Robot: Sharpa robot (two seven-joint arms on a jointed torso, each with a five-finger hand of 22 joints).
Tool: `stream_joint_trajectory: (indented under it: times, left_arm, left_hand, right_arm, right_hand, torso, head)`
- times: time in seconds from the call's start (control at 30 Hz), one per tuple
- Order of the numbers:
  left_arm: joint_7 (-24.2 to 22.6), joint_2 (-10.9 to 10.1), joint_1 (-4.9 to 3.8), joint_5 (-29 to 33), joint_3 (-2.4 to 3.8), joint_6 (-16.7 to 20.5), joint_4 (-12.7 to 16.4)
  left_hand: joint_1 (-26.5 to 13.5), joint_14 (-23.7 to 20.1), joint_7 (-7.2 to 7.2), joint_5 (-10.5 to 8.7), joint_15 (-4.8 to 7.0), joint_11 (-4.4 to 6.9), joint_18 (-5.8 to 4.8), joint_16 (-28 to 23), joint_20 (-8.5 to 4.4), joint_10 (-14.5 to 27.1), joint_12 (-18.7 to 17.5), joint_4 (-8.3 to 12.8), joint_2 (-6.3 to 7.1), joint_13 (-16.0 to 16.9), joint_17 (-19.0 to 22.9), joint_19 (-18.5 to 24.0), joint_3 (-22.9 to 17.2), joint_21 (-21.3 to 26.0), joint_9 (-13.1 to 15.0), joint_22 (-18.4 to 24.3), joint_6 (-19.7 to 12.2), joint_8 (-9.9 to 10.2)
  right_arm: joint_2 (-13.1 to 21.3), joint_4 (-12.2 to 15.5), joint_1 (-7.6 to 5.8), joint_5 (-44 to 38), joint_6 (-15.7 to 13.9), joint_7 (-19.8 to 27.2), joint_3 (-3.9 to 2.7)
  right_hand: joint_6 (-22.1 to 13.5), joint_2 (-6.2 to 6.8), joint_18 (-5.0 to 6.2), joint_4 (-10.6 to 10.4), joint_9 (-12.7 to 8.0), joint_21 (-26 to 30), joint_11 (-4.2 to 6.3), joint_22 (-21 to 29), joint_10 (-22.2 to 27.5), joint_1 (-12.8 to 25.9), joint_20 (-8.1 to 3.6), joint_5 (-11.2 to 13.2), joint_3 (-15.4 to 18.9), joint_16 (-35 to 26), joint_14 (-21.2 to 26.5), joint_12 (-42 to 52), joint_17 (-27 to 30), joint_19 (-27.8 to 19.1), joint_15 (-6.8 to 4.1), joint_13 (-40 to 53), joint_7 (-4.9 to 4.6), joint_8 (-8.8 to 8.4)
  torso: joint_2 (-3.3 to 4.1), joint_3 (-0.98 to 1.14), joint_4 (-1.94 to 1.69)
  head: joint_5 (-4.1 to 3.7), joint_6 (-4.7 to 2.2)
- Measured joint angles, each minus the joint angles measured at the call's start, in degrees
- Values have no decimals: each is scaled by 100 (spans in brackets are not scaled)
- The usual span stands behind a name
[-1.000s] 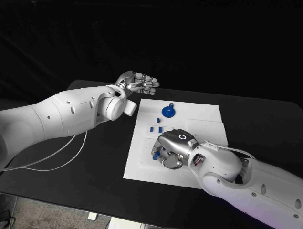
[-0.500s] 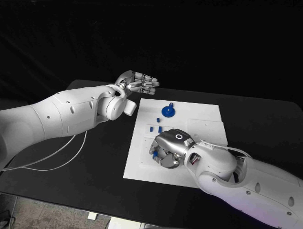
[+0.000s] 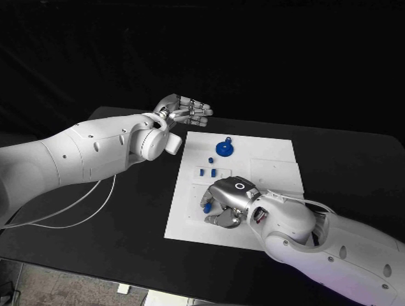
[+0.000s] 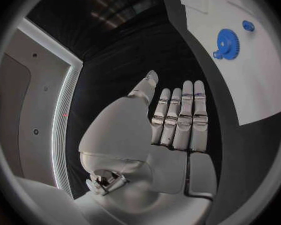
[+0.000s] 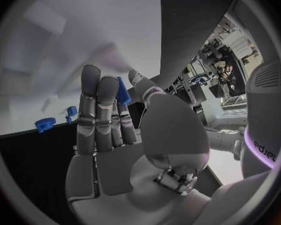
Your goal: Assemble the parts on the task board
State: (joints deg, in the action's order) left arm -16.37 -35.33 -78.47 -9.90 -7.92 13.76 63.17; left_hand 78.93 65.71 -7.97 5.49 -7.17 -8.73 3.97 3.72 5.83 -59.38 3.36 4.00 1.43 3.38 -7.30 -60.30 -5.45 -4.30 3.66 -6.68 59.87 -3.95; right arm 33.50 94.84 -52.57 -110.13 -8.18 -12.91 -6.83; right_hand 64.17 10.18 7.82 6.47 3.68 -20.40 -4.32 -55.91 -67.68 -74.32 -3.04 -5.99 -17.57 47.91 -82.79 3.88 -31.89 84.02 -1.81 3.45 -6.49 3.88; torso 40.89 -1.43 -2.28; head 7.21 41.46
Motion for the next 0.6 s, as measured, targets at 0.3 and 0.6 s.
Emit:
stream_joint_trajectory:
  times: [0.3, 0.6]
  left_arm:
    - [7, 0, 2, 0, 0, -7, -6]
    - [15, -2, 6, 0, 0, -21, -6]
  left_hand:
    - [0, 0, 0, 0, 0, -21, 0, 0, 0, 21, 0, 0, 0, 0, 1, 0, 0, 0, 0, 5, 0, 0]
    - [0, 0, 0, 0, 0, -20, 0, 0, 0, 21, 0, 0, 0, 0, 1, 0, 0, 0, 0, 5, 0, 0]
  right_arm:
    - [35, -12, 11, 94, -422, 25, 9]
    - [161, 106, 12, 295, -1005, 168, 9]
  right_hand:
    - [-592, 320, 121, -595, -3, 99, -192, 388, 906, -431, 93, 44, 520, -80, 91, -13, 141, 10, 90, -11, 62, 0]
    - [-591, 215, 127, -553, -3, -157, -68, 529, 504, -409, 85, 44, 534, -25, 9, 37, 140, 6, 67, -11, 63, -1]
  torso:
    - [0, 4, -3]
    - [0, 4, -9]
  head:
    - [-19, -1]
    - [-48, -37]
